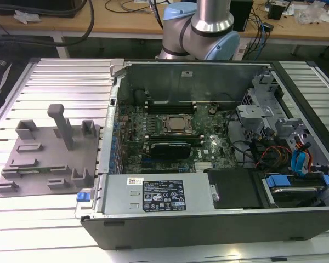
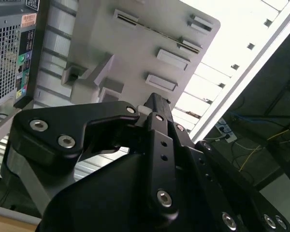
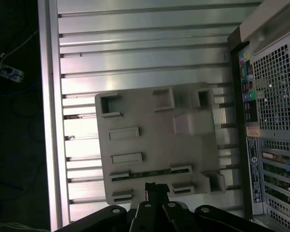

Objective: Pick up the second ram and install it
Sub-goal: 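Reach for the second ram, then pick up the second ram and move it above second insertion slot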

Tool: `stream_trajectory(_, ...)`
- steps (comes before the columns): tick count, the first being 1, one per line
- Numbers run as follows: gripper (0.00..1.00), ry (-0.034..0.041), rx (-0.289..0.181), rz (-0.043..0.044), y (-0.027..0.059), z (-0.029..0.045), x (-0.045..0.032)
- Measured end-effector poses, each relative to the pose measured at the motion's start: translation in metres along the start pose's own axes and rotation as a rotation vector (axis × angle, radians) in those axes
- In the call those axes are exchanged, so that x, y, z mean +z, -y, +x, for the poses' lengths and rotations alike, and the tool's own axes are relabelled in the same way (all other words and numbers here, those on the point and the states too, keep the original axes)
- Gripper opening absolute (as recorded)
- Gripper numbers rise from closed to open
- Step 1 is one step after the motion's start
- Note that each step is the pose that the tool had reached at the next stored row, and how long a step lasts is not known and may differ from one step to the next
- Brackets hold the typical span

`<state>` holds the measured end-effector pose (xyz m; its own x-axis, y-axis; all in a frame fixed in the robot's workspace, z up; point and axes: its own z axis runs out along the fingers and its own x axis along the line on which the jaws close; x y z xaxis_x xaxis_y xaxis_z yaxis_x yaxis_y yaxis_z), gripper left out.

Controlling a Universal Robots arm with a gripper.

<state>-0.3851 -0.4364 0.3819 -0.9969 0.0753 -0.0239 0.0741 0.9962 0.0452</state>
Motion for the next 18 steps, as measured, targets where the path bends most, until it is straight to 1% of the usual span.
stream_trajectory(2,0.08,-0.0001,0.000,0.0001,0.0022,-0.0007,0.0002)
stream_trajectory(18,0.08,-0.0002,-0.001,0.0001,0.0025,-0.0007,0.0002)
